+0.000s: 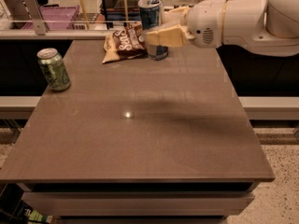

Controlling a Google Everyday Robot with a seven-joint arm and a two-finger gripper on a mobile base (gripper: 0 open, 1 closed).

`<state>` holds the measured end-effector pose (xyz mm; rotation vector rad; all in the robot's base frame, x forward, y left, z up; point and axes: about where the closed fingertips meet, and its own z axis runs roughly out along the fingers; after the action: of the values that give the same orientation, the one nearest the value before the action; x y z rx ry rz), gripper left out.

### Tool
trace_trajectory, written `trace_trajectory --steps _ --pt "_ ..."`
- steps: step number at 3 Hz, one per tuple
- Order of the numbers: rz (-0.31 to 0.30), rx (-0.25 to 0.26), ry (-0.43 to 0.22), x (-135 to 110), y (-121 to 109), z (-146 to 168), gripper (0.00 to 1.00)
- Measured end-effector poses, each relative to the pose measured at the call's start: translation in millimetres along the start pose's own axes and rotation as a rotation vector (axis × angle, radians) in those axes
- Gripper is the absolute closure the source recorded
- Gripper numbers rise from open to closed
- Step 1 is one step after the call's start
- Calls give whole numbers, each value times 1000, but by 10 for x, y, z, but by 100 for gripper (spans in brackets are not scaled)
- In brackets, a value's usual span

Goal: Move redbull can near brown chip bag

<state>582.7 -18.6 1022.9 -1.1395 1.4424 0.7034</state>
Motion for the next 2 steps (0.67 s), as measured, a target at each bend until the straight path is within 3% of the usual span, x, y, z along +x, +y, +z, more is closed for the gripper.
trace_trajectory --steps 2 --pt "43 34 36 190 -603 -56 100"
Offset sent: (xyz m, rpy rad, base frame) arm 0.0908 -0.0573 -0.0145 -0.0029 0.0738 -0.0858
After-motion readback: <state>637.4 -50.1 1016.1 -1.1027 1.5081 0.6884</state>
